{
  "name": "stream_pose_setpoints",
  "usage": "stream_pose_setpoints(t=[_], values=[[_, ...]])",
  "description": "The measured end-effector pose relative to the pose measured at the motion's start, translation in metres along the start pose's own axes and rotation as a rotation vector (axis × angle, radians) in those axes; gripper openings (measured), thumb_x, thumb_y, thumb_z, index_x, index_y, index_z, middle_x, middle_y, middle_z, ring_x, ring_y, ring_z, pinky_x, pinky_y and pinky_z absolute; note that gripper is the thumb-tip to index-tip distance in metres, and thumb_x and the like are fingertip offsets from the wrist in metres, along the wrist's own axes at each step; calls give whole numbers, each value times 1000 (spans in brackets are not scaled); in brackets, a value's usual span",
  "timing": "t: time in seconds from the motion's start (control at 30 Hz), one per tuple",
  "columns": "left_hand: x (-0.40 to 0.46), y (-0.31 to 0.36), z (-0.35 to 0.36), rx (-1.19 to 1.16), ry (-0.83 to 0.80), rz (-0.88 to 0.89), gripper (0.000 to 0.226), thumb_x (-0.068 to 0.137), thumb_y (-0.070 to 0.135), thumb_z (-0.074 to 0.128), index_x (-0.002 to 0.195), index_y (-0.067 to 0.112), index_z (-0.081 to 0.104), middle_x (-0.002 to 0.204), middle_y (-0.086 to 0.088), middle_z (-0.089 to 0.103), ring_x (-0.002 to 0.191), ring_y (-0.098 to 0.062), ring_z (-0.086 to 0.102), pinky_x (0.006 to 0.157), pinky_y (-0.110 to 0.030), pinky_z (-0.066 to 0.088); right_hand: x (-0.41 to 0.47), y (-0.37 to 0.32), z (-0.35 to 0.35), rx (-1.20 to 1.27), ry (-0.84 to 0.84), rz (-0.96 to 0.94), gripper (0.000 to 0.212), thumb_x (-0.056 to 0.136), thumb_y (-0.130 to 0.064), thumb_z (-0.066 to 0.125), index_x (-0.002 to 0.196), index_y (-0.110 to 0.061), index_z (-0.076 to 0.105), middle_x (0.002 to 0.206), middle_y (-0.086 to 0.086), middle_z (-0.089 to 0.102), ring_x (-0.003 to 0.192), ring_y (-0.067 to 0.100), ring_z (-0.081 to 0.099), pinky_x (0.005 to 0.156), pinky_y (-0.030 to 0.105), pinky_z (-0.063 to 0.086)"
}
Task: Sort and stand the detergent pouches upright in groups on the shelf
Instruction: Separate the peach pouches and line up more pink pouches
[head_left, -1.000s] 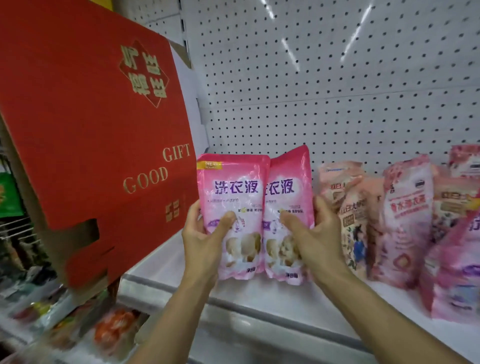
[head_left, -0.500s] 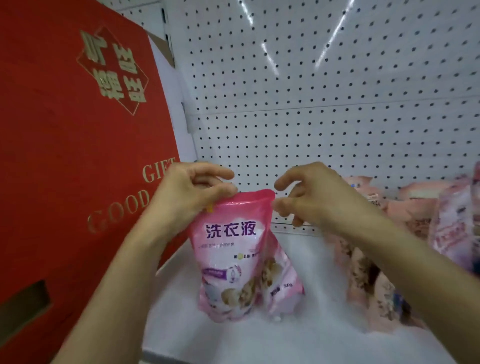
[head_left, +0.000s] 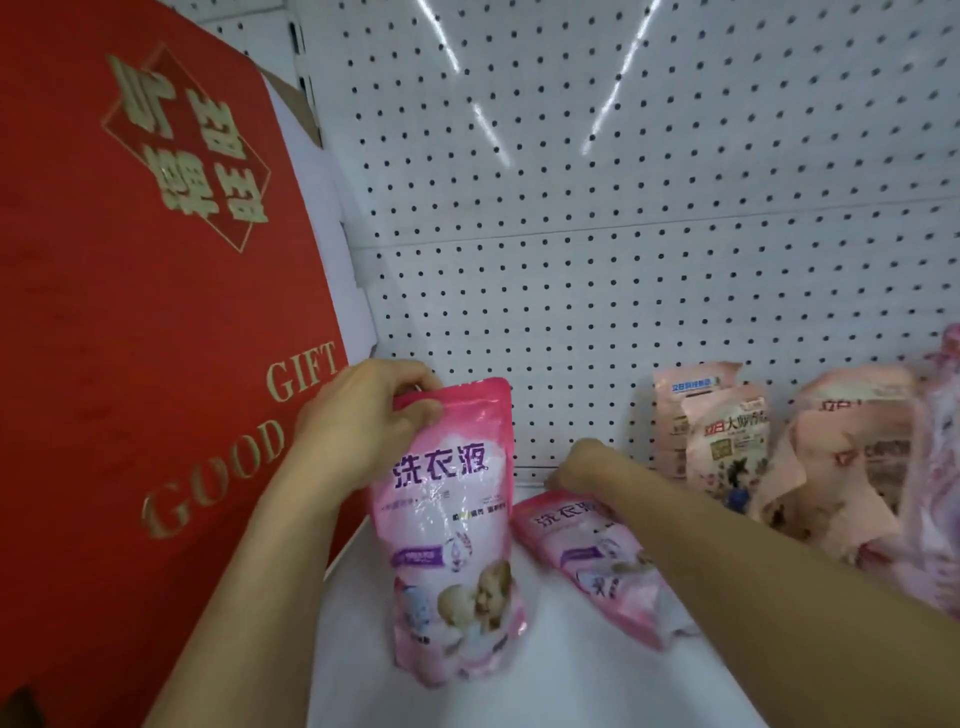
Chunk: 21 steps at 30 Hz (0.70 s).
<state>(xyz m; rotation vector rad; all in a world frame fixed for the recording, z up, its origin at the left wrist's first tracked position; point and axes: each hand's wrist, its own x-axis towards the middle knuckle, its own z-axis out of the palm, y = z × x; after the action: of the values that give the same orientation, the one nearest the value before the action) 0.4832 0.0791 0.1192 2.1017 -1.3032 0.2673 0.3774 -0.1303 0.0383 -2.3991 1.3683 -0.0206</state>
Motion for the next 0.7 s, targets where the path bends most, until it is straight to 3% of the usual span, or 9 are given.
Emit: stream_pose_setpoints(t=[0.1, 0.13, 0.17, 0.23, 0.3, 0.43, 0.53, 0.6, 0.7], values=[[27, 2, 6, 42, -17, 38, 4, 89, 34, 69, 90, 38, 70, 85, 14, 68, 93, -17, 65, 93, -42, 50, 9, 2, 9, 95, -25, 82, 36, 85, -37, 69, 93, -7, 52, 82, 2, 61, 72, 18, 57, 66, 27, 50], [37, 3, 10, 71, -15, 40, 6, 90, 33, 67, 94, 37, 70, 90, 13, 68, 97, -17, 63, 98, -43, 46, 10, 2, 12, 104, -52, 89, 41, 83, -42, 71, 93, -6, 53, 80, 3, 61, 72, 19, 57, 66, 26, 50], [48, 4, 14, 102, -11, 43, 8, 92, 33, 64, 97, 36, 70, 95, 12, 68, 101, -17, 62, 102, -43, 41, 11, 2, 17, 93, -58, 94, 49, 80, -49, 71, 97, -7, 54, 84, 3, 60, 80, 20, 59, 72, 26, 50], [69, 3, 22, 162, -4, 45, 11, 96, 32, 59, 101, 36, 69, 103, 13, 69, 105, -17, 60, 106, -43, 33, 7, 7, 28, 33, 51, 144, 59, 77, -55, 68, 118, -14, 56, 115, 9, 57, 112, 29, 54, 96, 36, 47], [89, -2, 30, 195, -21, 32, 17, 99, 29, 55, 104, 36, 69, 106, 12, 70, 108, -17, 59, 106, -44, 29, 8, 12, 39, -6, 132, 180, 56, 84, -45, 60, 130, -15, 50, 138, 14, 44, 127, 34, 40, 104, 43, 39], [117, -11, 44, 217, -24, -12, 26, 102, 23, 47, 110, 35, 68, 112, 7, 70, 115, -21, 57, 104, -43, 31, 11, 15, 39, 295, 72, 252, 55, 70, -40, 71, 113, -10, 56, 103, 10, 62, 97, 29, 61, 90, 41, 52], [127, -18, 58, 224, 36, -45, 28, 103, 25, 45, 114, 35, 68, 116, 4, 69, 119, -23, 54, 104, -43, 32, 11, 18, 30, 605, 70, 267, 68, 82, -28, 73, 131, 6, 42, 120, 19, 58, 102, 27, 57, 86, 33, 50], [130, -24, 66, 212, 95, -56, 28, 103, 25, 43, 114, 35, 68, 113, 0, 70, 117, -25, 54, 100, -43, 32, 12, 20, 23, 812, 102, 245, 53, 91, -16, 64, 132, 9, 41, 131, 21, 54, 100, 22, 55, 72, 26, 46], [130, -27, 75, 215, 186, -50, 28, 103, 25, 43, 113, 33, 68, 108, -2, 72, 115, -26, 54, 96, -42, 34, -4, 15, 8, 1040, 278, 91, 9, 92, -8, 58, 98, -4, 62, 91, 12, 62, 71, 19, 56, 58, 25, 44]])
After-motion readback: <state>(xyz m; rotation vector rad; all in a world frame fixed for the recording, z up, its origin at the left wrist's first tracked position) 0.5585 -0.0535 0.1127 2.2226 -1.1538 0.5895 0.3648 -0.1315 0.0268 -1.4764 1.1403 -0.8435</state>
